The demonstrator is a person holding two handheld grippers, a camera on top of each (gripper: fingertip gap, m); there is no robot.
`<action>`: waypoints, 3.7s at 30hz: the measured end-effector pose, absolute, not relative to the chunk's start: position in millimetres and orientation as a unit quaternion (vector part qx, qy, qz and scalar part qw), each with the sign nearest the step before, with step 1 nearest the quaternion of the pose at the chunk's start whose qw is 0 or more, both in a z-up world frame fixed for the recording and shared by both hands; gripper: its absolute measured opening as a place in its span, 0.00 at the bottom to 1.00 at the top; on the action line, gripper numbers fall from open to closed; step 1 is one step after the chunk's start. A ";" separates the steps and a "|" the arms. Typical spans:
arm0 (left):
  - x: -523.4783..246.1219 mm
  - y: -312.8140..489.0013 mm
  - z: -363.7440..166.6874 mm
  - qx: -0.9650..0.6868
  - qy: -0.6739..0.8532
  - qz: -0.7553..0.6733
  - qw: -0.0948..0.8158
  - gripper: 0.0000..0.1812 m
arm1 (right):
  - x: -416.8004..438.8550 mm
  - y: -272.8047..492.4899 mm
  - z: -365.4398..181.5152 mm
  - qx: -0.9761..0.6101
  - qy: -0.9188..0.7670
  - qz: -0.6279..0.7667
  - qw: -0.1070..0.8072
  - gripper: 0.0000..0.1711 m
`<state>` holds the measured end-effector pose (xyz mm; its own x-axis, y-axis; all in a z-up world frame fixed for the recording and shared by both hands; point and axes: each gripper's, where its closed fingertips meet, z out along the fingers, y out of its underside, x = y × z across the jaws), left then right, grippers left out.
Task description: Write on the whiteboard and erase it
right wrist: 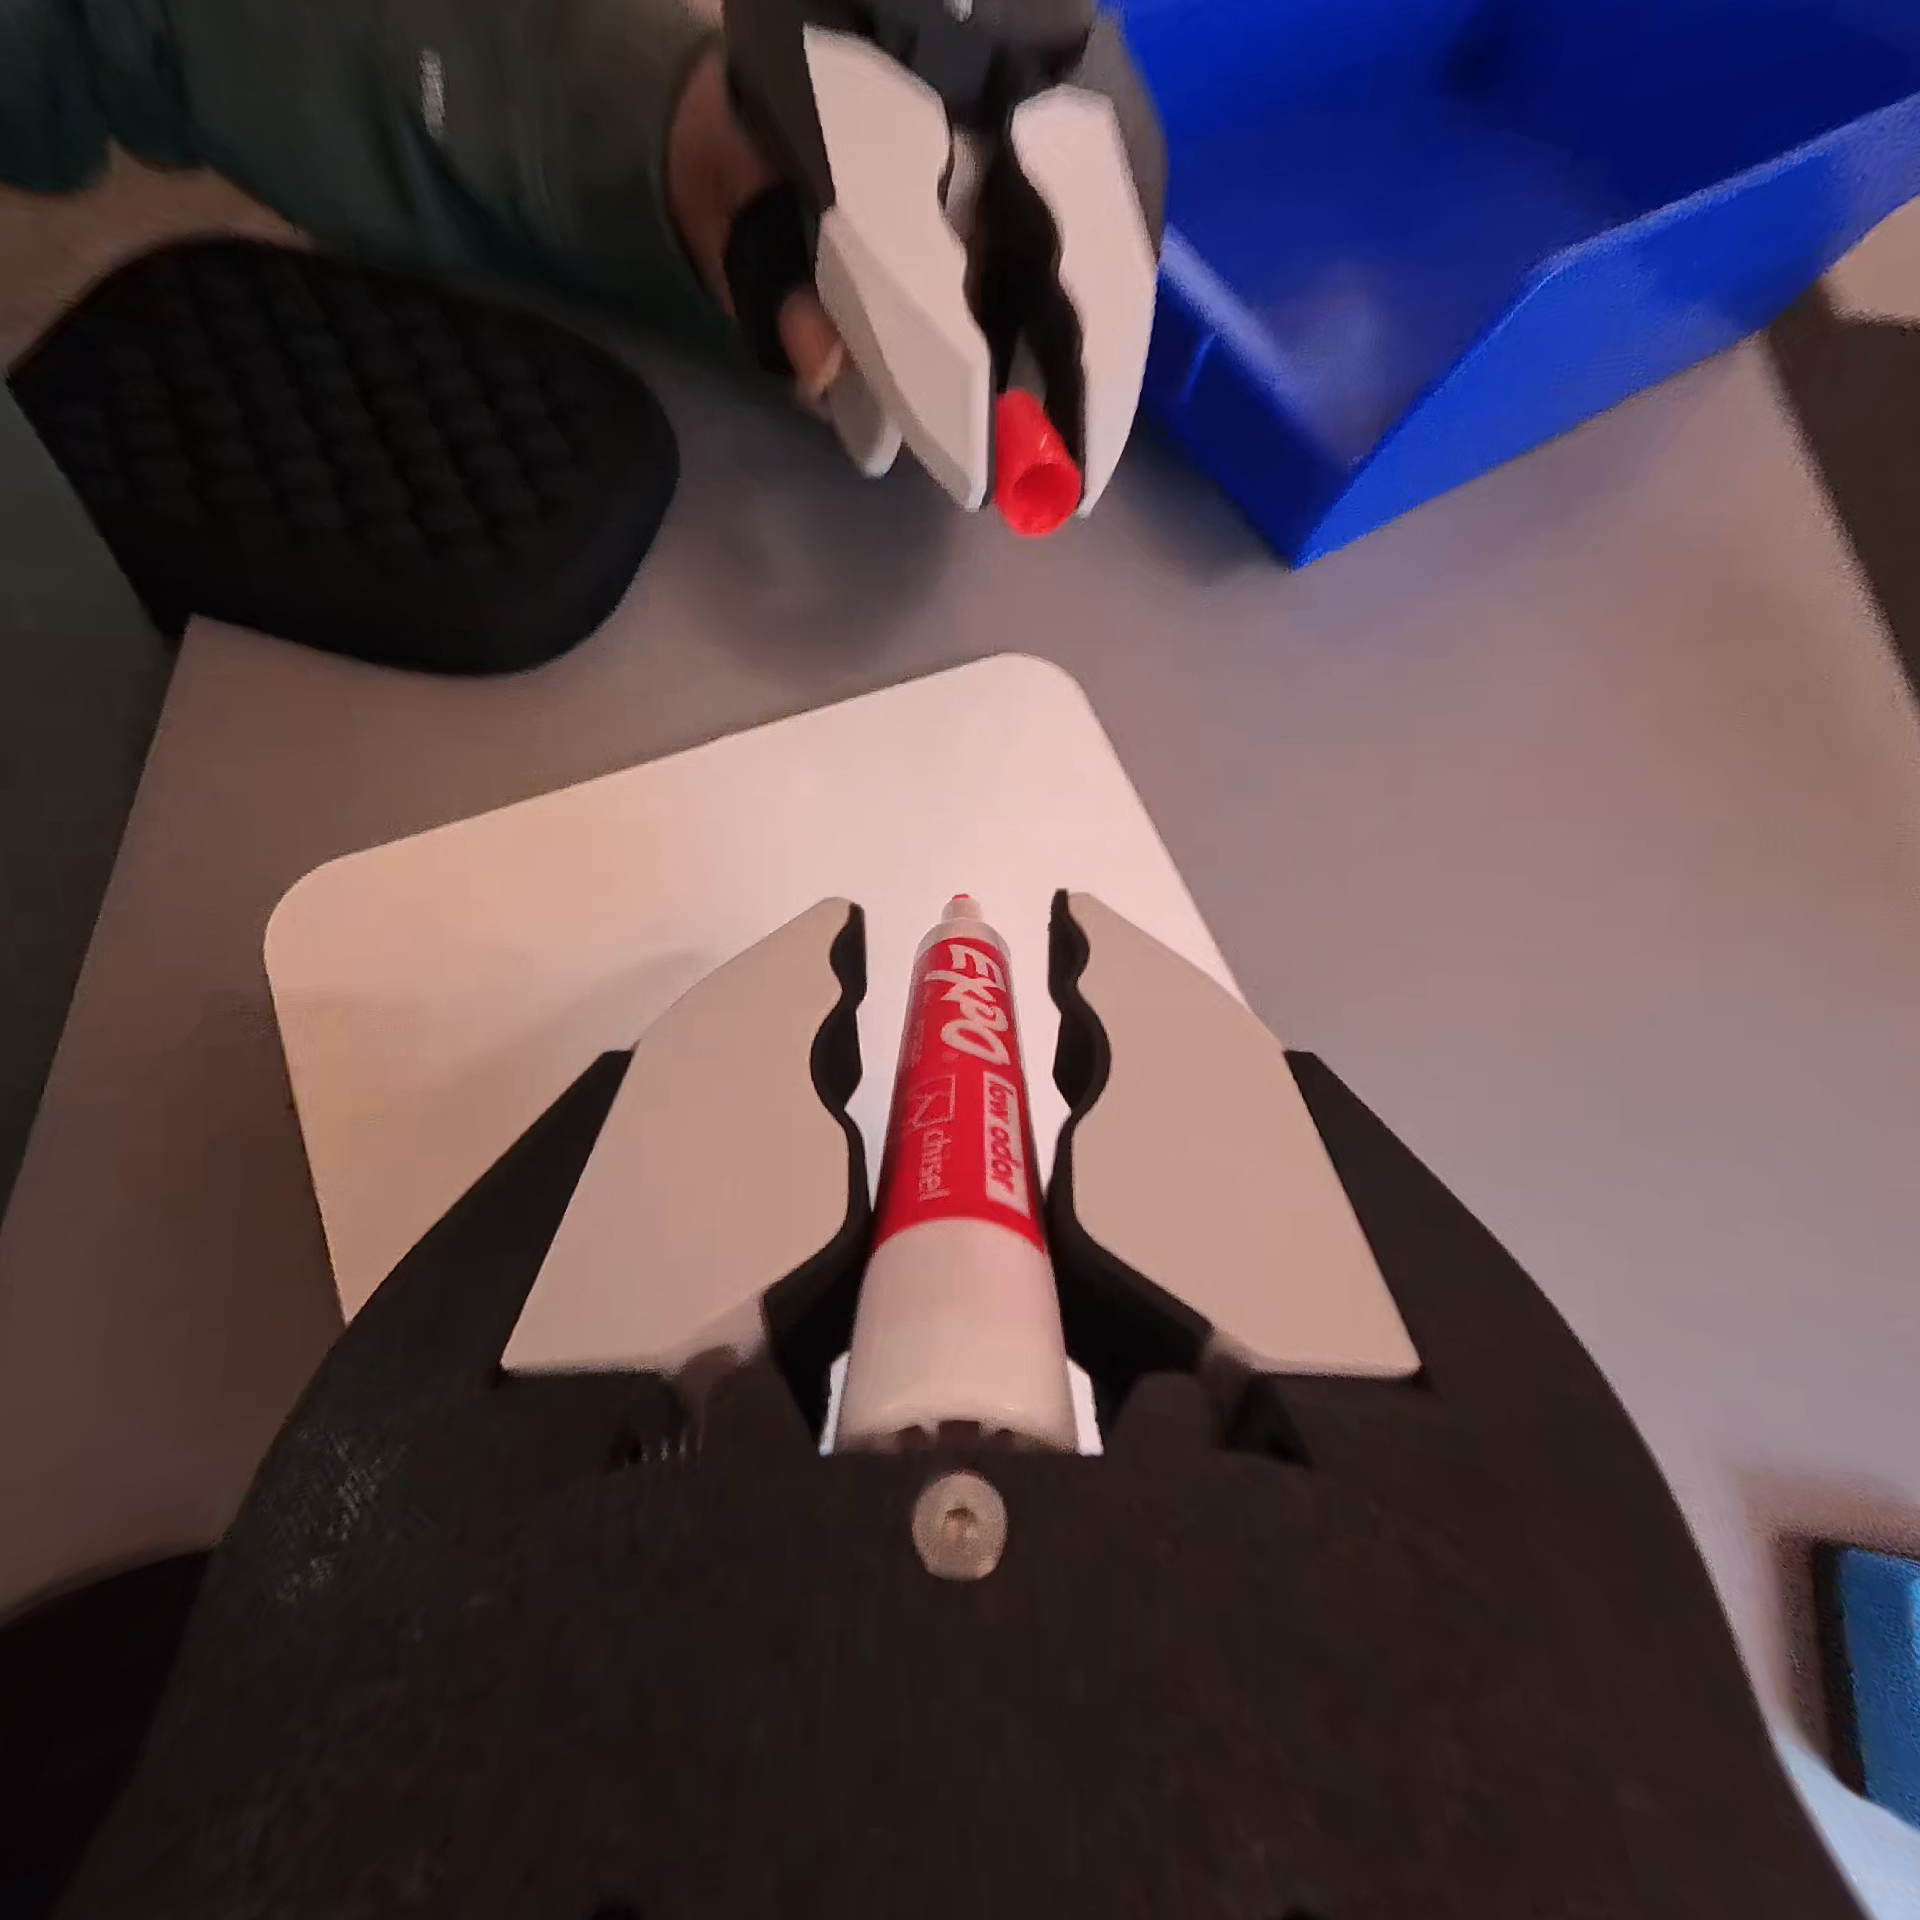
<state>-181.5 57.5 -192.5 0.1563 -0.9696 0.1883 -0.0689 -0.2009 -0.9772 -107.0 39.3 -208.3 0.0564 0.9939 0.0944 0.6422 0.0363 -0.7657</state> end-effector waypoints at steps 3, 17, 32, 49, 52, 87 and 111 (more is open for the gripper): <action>-179.9 50.4 -193.5 -0.596 0.445 -0.479 0.465 0.10 | -118.5 34.2 -225.6 -0.661 -0.653 0.242 0.279 0.20; -196.7 40.2 -203.9 -0.598 0.475 -0.458 0.455 0.10 | -132.6 43.4 -251.1 -0.706 -0.655 0.184 0.198 0.20; -203.0 38.3 -208.1 -0.602 0.485 -0.453 0.444 0.10 | -132.7 56.3 -258.9 -0.714 -0.656 0.165 0.182 0.20; -203.2 38.9 -209.9 -0.604 0.485 -0.454 0.439 0.10 | -152.4 -8.3 -260.2 -0.666 -0.699 0.214 0.152 0.19; -203.5 39.4 -210.2 -0.605 0.485 -0.454 0.439 0.10 | -137.9 -23.4 -260.2 -0.669 -0.699 0.208 0.146 0.19; -202.6 37.6 -210.7 -0.603 0.488 -0.457 0.436 0.10 | -71.2 68.7 -232.0 -0.738 -0.622 0.163 0.205 0.19; -193.0 37.7 -214.8 -0.596 0.514 -0.402 0.468 0.10 | -59.9 73.6 -253.3 -0.734 -0.616 0.192 0.213 0.20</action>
<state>-193.0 37.7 -214.8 0.1496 -0.9887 -0.0023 -0.2360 -0.0335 -0.9712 -59.9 73.6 -253.3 0.1673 0.9857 -0.0186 0.8219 -0.1499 -0.5495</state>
